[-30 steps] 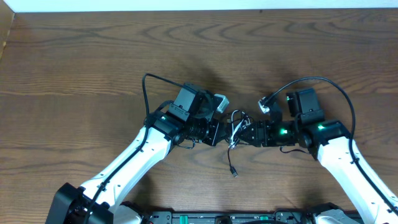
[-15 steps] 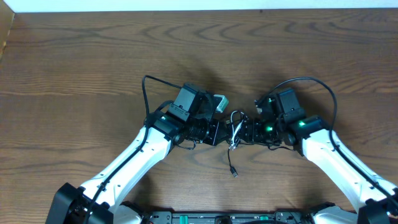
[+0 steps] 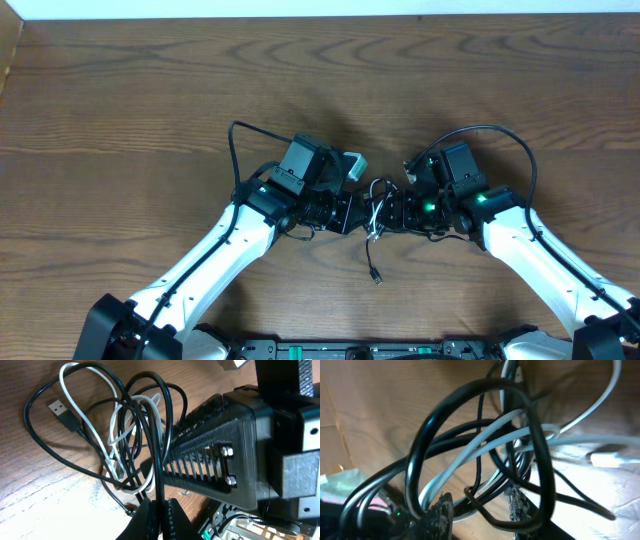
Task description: Untangle cables
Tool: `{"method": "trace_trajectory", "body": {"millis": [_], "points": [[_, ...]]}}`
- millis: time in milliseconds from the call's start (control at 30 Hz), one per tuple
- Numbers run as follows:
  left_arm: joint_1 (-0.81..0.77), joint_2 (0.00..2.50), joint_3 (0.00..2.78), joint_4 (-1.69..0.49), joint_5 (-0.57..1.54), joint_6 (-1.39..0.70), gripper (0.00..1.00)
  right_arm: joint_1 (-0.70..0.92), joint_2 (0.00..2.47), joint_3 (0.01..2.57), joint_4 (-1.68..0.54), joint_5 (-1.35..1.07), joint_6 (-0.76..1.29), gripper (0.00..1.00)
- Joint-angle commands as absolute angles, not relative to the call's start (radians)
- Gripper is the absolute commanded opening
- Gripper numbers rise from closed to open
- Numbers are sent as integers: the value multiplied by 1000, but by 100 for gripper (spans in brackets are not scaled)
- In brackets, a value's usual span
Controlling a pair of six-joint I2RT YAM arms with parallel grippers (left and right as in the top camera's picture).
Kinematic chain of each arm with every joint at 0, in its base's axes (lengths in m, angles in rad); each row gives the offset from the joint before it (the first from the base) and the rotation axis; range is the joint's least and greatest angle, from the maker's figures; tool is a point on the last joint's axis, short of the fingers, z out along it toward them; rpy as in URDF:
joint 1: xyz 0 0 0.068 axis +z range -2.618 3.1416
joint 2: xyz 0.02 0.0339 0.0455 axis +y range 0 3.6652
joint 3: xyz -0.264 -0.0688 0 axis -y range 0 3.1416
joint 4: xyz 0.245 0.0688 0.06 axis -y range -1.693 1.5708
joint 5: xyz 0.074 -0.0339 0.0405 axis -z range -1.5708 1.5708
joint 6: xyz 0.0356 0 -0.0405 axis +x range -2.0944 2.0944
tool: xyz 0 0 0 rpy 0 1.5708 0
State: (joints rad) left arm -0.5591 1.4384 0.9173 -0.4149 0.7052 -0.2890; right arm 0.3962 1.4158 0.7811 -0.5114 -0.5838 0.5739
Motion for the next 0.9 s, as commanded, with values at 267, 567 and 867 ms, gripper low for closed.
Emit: {"method": "trace_trajectory", "body": {"millis": [267,567,867], "points": [[-559,1436,920,-417,722,-294,7,400,1419,773,-577,-646,579,32],[-559,1436,920,-418,722,-294,8,400,1419,773,-501,-638,578,33],[-559,1436,920,-418,722,-294,7,414,1419,773,-511,-647,560,33]]}}
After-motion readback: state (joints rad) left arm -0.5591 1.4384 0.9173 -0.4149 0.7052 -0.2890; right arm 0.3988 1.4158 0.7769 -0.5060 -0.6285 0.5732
